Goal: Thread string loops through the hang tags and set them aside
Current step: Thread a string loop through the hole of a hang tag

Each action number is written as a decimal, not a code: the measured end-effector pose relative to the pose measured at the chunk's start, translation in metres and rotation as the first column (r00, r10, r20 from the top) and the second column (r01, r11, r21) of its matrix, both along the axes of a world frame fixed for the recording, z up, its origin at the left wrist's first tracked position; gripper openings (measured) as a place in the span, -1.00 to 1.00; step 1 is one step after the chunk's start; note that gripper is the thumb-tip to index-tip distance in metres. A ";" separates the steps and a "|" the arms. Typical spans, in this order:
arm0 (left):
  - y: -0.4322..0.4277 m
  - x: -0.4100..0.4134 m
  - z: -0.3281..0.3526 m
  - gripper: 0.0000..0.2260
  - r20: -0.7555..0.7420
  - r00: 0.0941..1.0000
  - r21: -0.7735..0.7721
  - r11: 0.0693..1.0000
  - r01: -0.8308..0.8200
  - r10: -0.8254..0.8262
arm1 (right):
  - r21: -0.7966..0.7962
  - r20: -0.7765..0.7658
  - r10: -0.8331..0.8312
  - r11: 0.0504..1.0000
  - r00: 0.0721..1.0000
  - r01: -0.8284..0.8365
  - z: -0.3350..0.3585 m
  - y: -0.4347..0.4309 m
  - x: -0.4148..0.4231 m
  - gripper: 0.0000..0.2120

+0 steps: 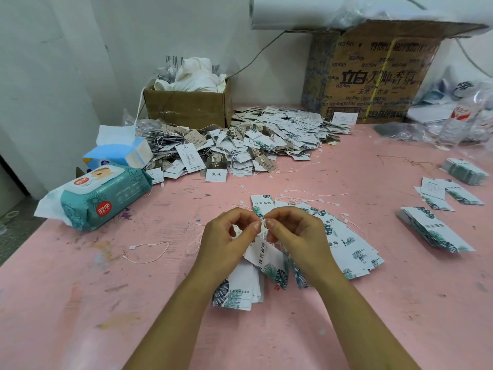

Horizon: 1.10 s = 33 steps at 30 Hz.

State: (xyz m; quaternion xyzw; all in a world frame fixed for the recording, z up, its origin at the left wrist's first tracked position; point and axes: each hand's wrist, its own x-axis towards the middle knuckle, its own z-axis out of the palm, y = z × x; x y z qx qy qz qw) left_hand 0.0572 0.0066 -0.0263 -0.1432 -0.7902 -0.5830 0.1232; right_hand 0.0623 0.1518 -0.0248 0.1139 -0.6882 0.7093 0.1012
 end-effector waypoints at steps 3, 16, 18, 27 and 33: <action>0.000 0.001 -0.001 -0.80 0.014 1.000 0.029 1.000 0.007 -0.007 | -0.004 0.007 0.032 0.999 0.999 -0.032 -0.001 -0.001 0.000 -0.82; 0.000 0.000 0.002 -0.83 0.058 0.997 0.199 0.980 0.029 -0.041 | -0.168 -0.035 0.026 0.985 0.999 -0.032 0.003 0.002 0.001 -0.80; 0.001 0.000 0.002 -0.85 0.061 0.997 0.214 0.976 0.033 -0.047 | -0.176 -0.042 0.036 0.983 0.998 -0.043 0.003 0.002 0.001 -0.76; 0.001 0.001 0.004 -0.85 0.053 0.996 0.239 0.970 0.055 -0.069 | -0.110 -0.050 0.031 0.993 0.998 -0.036 0.004 0.002 0.002 -0.83; 0.002 0.001 0.002 -0.92 0.049 0.996 0.198 0.978 0.068 -0.079 | -0.033 -0.064 0.058 0.998 0.996 -0.060 0.002 0.000 0.003 -0.88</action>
